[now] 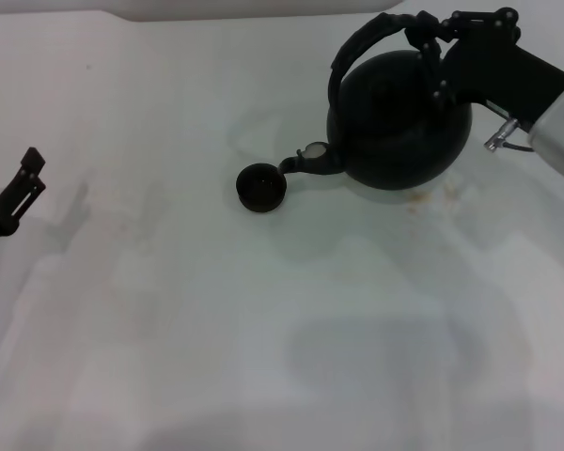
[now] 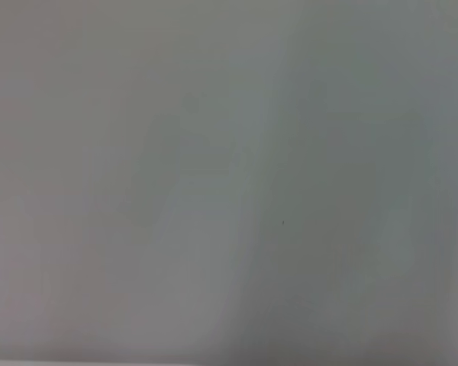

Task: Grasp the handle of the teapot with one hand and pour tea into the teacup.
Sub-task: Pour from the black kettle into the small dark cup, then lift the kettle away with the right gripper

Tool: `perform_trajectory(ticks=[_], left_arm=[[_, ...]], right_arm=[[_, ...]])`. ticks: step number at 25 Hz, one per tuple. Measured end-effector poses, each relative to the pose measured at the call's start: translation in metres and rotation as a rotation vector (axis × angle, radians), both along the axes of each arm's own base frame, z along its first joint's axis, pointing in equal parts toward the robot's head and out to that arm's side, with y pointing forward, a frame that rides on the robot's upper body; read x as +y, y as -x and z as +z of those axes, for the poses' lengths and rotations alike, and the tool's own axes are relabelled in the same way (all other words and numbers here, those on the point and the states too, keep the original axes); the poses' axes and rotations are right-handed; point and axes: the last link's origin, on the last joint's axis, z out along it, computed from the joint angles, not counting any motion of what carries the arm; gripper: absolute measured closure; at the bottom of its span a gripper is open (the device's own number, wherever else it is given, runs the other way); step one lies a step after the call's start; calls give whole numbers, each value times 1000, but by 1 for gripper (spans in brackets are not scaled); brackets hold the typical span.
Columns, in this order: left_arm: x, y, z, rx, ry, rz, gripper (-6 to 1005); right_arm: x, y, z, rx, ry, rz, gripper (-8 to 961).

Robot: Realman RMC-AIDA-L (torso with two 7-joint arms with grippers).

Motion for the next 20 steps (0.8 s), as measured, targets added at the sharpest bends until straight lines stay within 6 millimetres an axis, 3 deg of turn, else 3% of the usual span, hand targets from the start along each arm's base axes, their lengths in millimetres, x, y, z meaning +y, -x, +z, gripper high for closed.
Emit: perform_trajectory(ticks=[20], left_arm=[[2,-2,0,-2,-3,-7,122]], right_arm=[[4,14,-11,-83,-13,20,845]])
